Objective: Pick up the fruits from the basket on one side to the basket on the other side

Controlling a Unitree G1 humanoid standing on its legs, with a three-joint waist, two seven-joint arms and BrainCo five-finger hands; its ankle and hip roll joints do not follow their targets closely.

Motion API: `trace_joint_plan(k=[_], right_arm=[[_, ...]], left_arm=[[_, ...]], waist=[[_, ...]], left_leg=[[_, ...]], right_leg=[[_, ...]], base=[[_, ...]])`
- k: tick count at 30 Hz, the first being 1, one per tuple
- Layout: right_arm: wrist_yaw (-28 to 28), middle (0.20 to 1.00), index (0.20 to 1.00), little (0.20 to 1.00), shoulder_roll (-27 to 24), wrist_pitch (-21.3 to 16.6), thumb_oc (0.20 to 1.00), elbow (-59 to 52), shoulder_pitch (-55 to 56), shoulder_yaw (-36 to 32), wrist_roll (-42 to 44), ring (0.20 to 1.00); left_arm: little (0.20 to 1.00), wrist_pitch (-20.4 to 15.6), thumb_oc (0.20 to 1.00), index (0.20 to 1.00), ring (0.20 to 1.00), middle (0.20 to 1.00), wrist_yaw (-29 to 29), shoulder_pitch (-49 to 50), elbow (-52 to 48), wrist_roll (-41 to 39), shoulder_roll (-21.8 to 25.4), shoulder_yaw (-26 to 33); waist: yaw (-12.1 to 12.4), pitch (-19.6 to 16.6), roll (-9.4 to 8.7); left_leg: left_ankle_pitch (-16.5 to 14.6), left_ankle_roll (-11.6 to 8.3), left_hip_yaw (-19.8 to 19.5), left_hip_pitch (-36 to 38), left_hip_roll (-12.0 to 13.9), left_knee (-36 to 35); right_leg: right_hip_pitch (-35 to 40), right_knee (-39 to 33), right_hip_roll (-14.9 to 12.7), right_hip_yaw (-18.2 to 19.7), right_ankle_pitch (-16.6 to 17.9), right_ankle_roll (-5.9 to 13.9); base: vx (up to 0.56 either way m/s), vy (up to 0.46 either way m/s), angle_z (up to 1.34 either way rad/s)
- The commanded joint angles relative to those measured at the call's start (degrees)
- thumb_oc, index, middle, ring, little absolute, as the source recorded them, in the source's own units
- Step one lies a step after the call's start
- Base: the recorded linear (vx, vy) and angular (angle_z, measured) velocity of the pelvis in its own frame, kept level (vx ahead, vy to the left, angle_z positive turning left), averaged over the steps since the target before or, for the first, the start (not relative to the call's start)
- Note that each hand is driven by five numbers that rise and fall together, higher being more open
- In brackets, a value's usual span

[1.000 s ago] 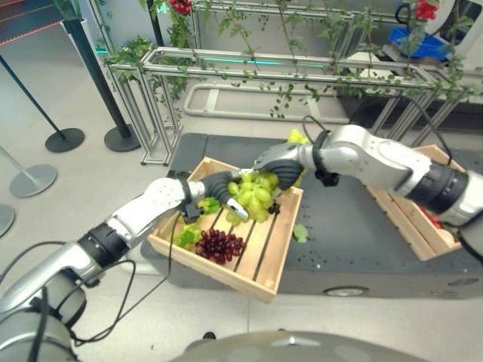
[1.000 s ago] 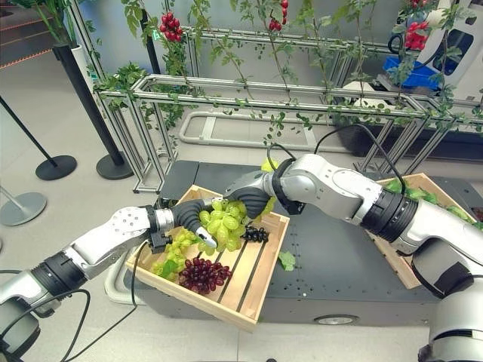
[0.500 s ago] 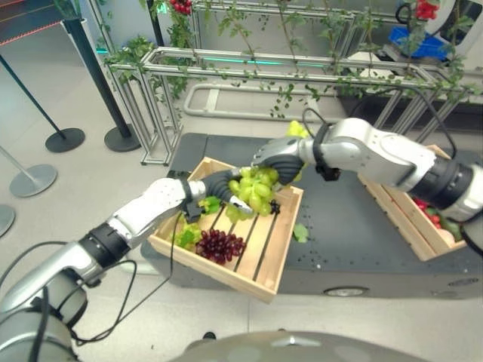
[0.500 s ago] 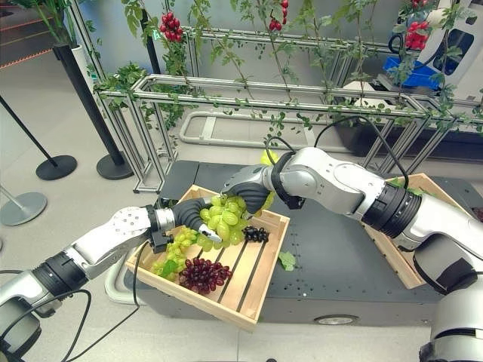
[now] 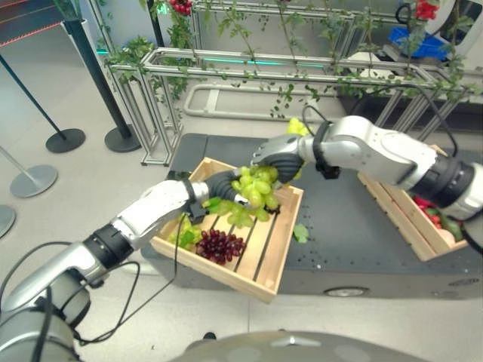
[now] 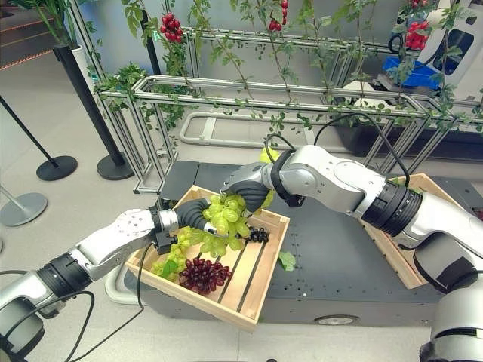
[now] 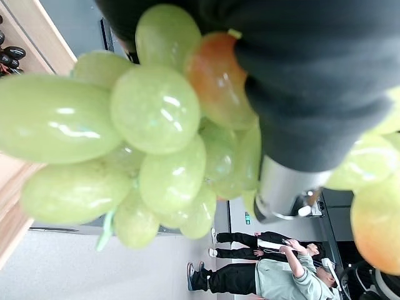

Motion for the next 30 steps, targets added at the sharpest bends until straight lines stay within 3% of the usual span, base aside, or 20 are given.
trace_joint_plan(k=[1, 7, 9, 19, 23, 30], right_arm=[[-5.66, 0.2, 0.2, 0.2, 5.15, -2.68, 0.2, -2.44, -5.58, -2.75, 2.18, 0.2], [-5.02, 0.2, 0.2, 0.2, 5.33, -2.22, 0.2, -2.19, -4.05, -3.36, 3.21, 0.2], [-5.19, 1.0, 1.0, 1.0, 5.18, -2.01, 1.0, -2.27, -2.87, -4.22, 3.97, 1.0], [-7.92, 1.0, 1.0, 1.0, -0.78, -2.98, 1.0, -4.32, 2.8, -11.21, 7.09, 1.0], [-9.41, 1.0, 1.0, 1.0, -7.26, -4.05, 1.0, -6.97, 6.88, -16.14, 8.07, 1.0], [-9.63, 1.0, 1.0, 1.0, -13.13, -5.32, 1.0, -10.9, 16.81, -25.31, 9.33, 1.0]], left_arm=[[0.2, -2.84, 0.2, 0.2, 0.2, 0.2, -0.15, -4.51, 1.09, -4.13, -4.97, -0.98], [0.2, -2.93, 0.2, 0.2, 0.2, 0.2, -0.17, -2.8, 1.35, -4.34, -5.64, 0.26], [0.2, -3.11, 0.2, 0.2, 0.2, 0.2, 0.01, -1.51, 1.38, -4.5, -5.92, 1.34], [0.2, -4.58, 0.2, 0.2, 0.2, 0.2, 0.51, 10.23, 1.42, -5.0, -3.3, 11.77], [0.2, -5.06, 0.2, 0.2, 0.2, 0.2, -0.14, 15.86, 0.84, -5.53, -0.35, 17.69], [0.2, -5.81, 0.2, 0.2, 0.2, 0.2, -0.83, 21.84, 0.56, -5.1, 0.79, 23.78]], waist=[[1.06, -1.75, -2.49], [1.11, -1.73, -2.47], [1.11, -1.71, -2.48], [1.53, -1.64, -2.36], [1.35, -1.81, -2.16], [0.95, -1.92, -1.85]], left_leg=[[-4.38, 2.16, -0.67, -0.9, -2.09, 3.5], [-4.42, 2.18, -0.69, -0.84, -2.13, 3.51], [-4.41, 2.19, -0.71, -0.82, -2.14, 3.49], [-4.85, 2.14, -0.66, -0.42, -2.07, 3.54], [-4.77, 2.06, -0.55, -0.33, -2.06, 3.56], [-4.61, 1.98, -0.49, -0.3, -1.99, 3.35]], right_leg=[[-2.61, 8.56, -1.44, -0.24, -4.92, 3.79], [-2.51, 8.49, -1.5, -0.24, -4.89, 3.78], [-2.49, 8.47, -1.49, -0.22, -4.88, 3.77], [-2.03, 8.38, -1.47, -0.37, -5.28, 3.88], [-1.99, 8.36, -1.44, -0.3, -5.25, 3.93], [-2.01, 8.31, -1.41, -0.31, -5.19, 4.01]], base=[[0.0, 0.0, 0.0], [0.0, 0.0, 0.0], [0.0, 0.0, 0.0], [0.0, 0.0, 0.0], [0.0, 0.0, 0.0], [0.0, 0.0, 0.0]])
